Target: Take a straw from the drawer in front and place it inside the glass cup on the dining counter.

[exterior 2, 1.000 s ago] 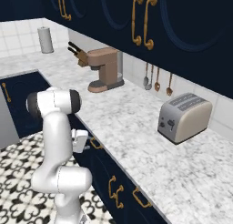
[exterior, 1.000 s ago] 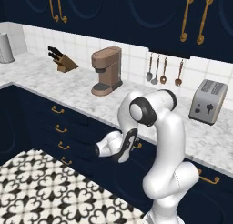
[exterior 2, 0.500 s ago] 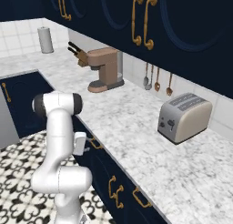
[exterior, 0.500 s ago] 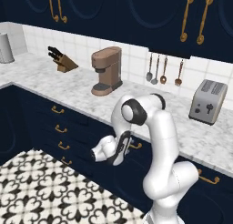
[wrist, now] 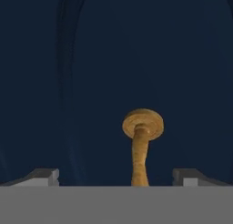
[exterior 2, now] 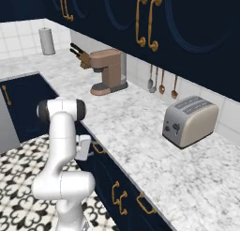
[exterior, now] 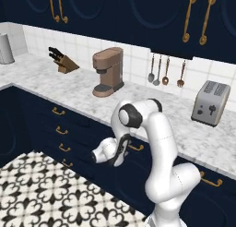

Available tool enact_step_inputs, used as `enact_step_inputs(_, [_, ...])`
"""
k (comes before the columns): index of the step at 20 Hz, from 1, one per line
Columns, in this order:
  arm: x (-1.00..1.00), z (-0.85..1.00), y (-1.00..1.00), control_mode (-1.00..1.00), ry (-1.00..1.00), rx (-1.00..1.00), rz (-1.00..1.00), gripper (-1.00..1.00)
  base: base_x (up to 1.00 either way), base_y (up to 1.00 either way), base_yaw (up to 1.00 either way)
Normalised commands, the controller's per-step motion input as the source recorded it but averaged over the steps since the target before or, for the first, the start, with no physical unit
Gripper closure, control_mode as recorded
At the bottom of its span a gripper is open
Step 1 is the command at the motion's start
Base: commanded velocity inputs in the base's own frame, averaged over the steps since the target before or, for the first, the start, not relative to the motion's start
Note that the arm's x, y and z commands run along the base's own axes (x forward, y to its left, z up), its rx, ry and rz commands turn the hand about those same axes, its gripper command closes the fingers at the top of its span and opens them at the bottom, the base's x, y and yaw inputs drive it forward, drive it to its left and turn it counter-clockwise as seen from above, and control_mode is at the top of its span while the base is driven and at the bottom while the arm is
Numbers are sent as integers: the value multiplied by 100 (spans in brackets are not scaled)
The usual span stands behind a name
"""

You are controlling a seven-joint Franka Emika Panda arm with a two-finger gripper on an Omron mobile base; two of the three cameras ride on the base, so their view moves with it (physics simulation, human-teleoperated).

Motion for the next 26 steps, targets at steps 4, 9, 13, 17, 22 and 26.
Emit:
enact_step_inputs(4, [3, -19, -29, -100, 1, 0, 10, -100, 0, 0, 0])
enact_step_inputs(9, [6, -8, -50, -100, 0, 0, 7, -100, 0, 0, 0])
enact_step_inputs(13, [39, -20, -33, -100, 0, 0, 6, -100, 0, 0, 0])
enact_step_inputs(17, [46, -24, -19, -100, 3, 0, 6, 100, 0, 0, 0])
enact_step_inputs(22, [47, -41, -4, -100, 18, 5, 2, 100, 0, 0, 0])
enact_step_inputs(26, [49, -52, 0, -100, 33, 11, 0, 100, 0, 0, 0])
